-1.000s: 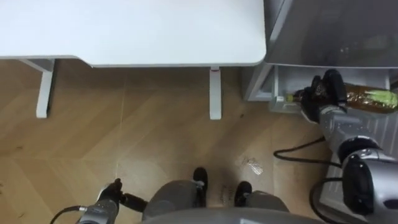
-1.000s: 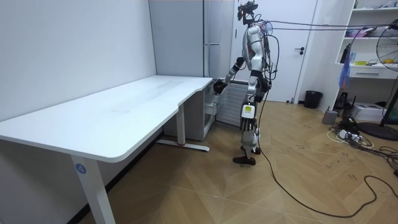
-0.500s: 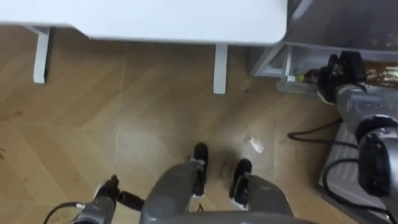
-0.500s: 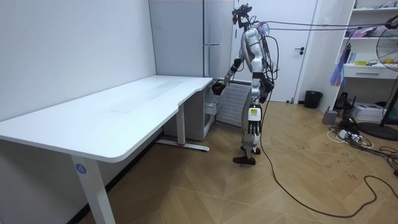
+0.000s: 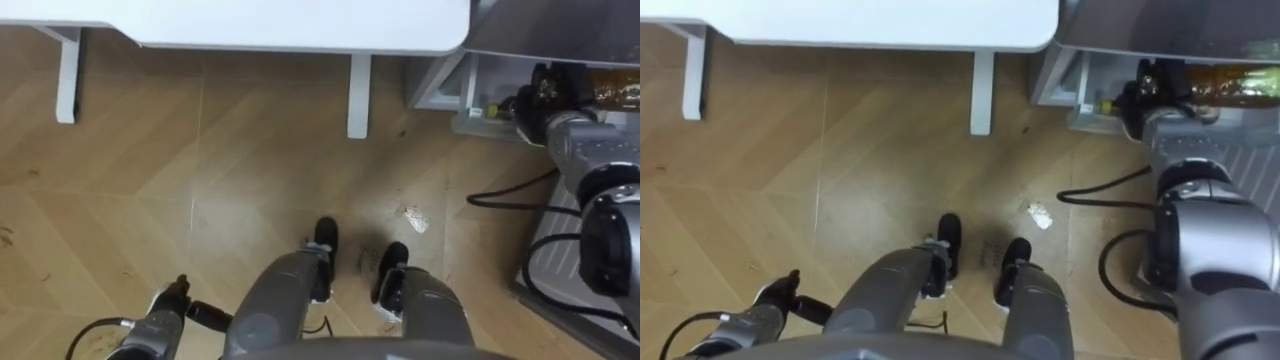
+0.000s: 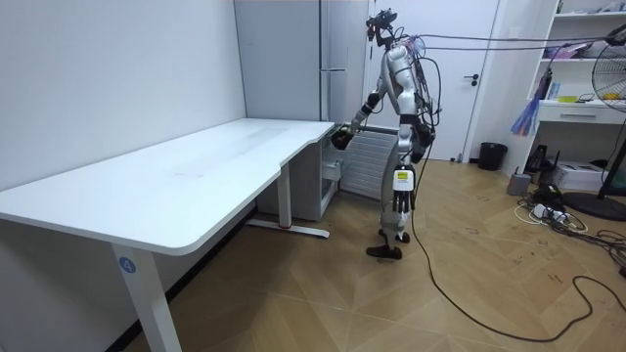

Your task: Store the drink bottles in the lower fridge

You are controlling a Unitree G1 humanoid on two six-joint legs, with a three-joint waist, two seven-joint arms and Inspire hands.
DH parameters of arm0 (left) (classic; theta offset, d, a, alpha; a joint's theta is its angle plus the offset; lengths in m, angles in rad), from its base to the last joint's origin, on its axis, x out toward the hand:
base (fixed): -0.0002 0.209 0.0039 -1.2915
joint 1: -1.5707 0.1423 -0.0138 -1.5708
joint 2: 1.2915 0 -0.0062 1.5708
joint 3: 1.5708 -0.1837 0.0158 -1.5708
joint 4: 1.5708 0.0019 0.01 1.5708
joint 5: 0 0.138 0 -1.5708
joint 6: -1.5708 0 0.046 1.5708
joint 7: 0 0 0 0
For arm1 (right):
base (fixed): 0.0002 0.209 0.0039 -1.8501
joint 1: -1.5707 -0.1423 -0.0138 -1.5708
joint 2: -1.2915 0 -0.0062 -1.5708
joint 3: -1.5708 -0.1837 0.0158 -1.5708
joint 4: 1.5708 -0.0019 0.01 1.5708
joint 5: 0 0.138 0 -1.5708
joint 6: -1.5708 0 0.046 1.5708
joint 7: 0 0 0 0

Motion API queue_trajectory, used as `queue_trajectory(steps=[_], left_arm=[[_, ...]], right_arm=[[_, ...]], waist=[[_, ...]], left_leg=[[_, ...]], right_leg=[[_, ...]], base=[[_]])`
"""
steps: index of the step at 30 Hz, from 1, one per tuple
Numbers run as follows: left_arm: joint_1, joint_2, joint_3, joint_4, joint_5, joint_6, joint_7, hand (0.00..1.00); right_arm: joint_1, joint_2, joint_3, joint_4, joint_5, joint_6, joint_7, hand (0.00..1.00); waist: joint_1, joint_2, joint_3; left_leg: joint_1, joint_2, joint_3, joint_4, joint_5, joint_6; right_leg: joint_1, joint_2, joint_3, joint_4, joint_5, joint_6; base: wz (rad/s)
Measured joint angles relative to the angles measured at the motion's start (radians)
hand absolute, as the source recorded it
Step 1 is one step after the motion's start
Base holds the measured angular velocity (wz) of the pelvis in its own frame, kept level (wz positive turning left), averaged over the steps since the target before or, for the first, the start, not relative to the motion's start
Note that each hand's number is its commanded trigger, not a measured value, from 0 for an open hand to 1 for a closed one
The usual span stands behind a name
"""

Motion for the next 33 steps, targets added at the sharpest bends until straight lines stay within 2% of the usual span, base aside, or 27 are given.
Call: queue_trajectory(steps=[5,7,13,33], left_arm=[[0.002,-0.001,-0.012,0.002,-0.001,0.010,-0.001,0.00],[0.001,-0.002,-0.045,-0.001,-0.002,0.012,-0.001,0.00],[0.002,-0.004,-0.058,-0.003,-0.019,0.012,0.001,0.00],[0.003,-0.006,-0.062,-0.009,-0.021,0.010,0.020,0.00]], right_arm=[[-0.001,-0.005,-0.002,0.001,0.005,0.000,-0.005,0.00],[-0.003,-0.007,-0.001,0.001,0.006,0.000,-0.003,0.00],[-0.012,-0.009,-0.001,0.001,0.004,0.000,-0.004,0.00],[-0.023,-0.026,0.001,0.001,-0.035,-0.001,0.006,0.00]], waist=[[0.004,0.004,0.0019],[0.005,0.009,0.0015],[0.007,0.021,0.0006],[0.012,0.034,-0.0004]], left_leg=[[-0.004,0.000,-0.001,0.001,0.006,-0.003],[-0.006,-0.001,-0.001,0.000,0.007,-0.004],[-0.006,-0.001,0.004,-0.006,0.007,-0.004],[0.012,0.000,0.012,-0.012,0.009,-0.005]], right_leg=[[-0.007,-0.010,-0.001,0.012,-0.008,-0.006],[-0.009,-0.011,-0.003,0.012,-0.011,-0.007],[-0.014,-0.013,-0.001,0.014,-0.014,-0.007],[0.001,-0.014,-0.002,0.010,-0.016,-0.007]], base=[[0.04],[0.00],[0.00],[0.00]])
